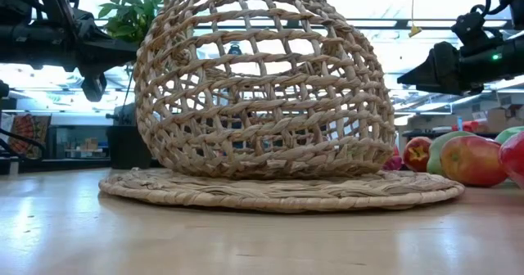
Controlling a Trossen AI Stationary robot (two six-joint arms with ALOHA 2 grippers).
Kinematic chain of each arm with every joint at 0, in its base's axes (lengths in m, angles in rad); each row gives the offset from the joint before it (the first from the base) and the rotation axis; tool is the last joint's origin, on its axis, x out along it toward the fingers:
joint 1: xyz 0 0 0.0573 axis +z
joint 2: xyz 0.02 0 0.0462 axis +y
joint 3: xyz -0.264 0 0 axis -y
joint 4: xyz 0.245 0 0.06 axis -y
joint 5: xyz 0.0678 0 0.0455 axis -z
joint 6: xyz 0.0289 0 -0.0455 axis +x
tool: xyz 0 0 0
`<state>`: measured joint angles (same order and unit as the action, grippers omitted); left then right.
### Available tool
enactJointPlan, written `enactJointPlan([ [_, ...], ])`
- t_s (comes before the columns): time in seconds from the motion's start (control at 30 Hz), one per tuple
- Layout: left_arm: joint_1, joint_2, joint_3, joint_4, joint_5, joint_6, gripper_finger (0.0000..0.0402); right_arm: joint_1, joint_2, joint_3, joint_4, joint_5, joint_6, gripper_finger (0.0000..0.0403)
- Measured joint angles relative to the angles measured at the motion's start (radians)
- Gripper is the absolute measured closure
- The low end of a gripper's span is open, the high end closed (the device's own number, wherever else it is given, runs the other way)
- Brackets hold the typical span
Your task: Build produce basket
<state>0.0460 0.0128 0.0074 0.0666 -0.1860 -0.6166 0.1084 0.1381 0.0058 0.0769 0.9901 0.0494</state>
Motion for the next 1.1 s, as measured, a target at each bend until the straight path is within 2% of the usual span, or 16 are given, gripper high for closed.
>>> enactJointPlan([
  [1.1, 0.0, 0.0, 0.0, 0.0, 0.0, 0.0, 0.0369, 0.0, 0.0, 0.0, 0.0, 0.0, 0.0, 0.0007],
])
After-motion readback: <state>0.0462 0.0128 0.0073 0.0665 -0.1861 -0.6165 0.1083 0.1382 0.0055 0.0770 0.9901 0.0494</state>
